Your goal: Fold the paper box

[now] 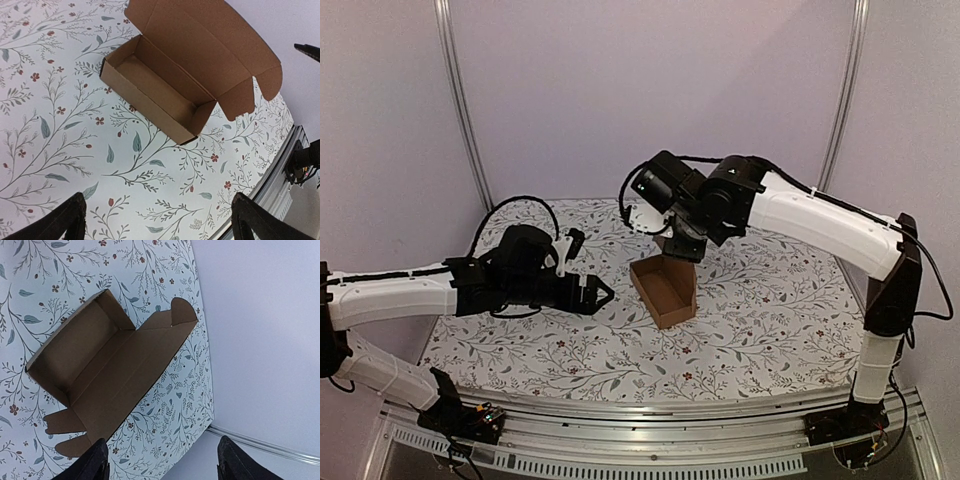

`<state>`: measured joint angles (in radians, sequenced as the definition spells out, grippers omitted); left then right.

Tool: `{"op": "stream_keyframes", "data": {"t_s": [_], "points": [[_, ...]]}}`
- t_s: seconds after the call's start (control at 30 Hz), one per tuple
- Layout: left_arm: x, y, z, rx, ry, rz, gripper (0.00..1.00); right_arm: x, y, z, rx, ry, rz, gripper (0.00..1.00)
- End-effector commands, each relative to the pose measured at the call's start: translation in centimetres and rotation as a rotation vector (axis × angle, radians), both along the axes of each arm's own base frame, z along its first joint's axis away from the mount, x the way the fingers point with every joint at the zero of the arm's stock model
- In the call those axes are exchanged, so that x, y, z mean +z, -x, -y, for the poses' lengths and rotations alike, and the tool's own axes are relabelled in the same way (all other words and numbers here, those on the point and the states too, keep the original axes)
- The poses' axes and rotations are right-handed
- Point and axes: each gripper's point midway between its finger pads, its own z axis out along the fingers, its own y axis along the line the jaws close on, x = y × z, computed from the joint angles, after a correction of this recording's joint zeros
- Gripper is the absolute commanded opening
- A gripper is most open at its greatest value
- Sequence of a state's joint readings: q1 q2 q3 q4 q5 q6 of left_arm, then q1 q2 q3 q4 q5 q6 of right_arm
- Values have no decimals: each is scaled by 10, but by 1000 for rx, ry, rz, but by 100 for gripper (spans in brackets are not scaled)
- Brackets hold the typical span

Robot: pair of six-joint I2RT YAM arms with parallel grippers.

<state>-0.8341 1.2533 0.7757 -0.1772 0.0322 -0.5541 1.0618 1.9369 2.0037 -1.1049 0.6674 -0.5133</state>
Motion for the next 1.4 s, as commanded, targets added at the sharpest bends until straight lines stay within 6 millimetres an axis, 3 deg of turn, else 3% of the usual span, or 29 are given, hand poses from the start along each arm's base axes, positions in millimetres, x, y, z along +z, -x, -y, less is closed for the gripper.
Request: {"op": "stream_keyframes", "data": {"t_s": [0.0, 0.2, 0.33, 0.37, 0.4, 0.57, 0.77, 0.9, 1.1, 1.37], "points": [[-3, -8, -5, 15, -22, 6, 99, 48, 2, 10, -47, -189, 63, 74], [0, -25, 1, 7, -68, 23, 100, 62, 14, 31, -82, -369, 62, 80], [2, -45, 4, 28, -90, 35, 100, 77, 30, 54, -89, -576, 63, 90], [3, -51, 4, 36, -92, 38, 100, 65, 34, 58, -90, -593, 42, 95], [2, -58, 4, 40, -93, 34, 100, 66, 39, 62, -92, -648, 28, 98], [-6, -94, 17, 44, -142, 37, 97, 51, 58, 84, -122, -751, -14, 99], [-36, -133, 34, 26, -219, 22, 85, 20, 70, 102, -186, -776, -56, 99], [-60, -154, 40, 28, -240, -5, 77, 12, 80, 111, -197, -798, -86, 99], [-75, -177, 51, 18, -232, -5, 71, 4, 88, 116, -194, -814, -108, 99], [-99, -191, 65, -22, -262, -37, 63, -1, 90, 111, -182, -817, -133, 99]]}}
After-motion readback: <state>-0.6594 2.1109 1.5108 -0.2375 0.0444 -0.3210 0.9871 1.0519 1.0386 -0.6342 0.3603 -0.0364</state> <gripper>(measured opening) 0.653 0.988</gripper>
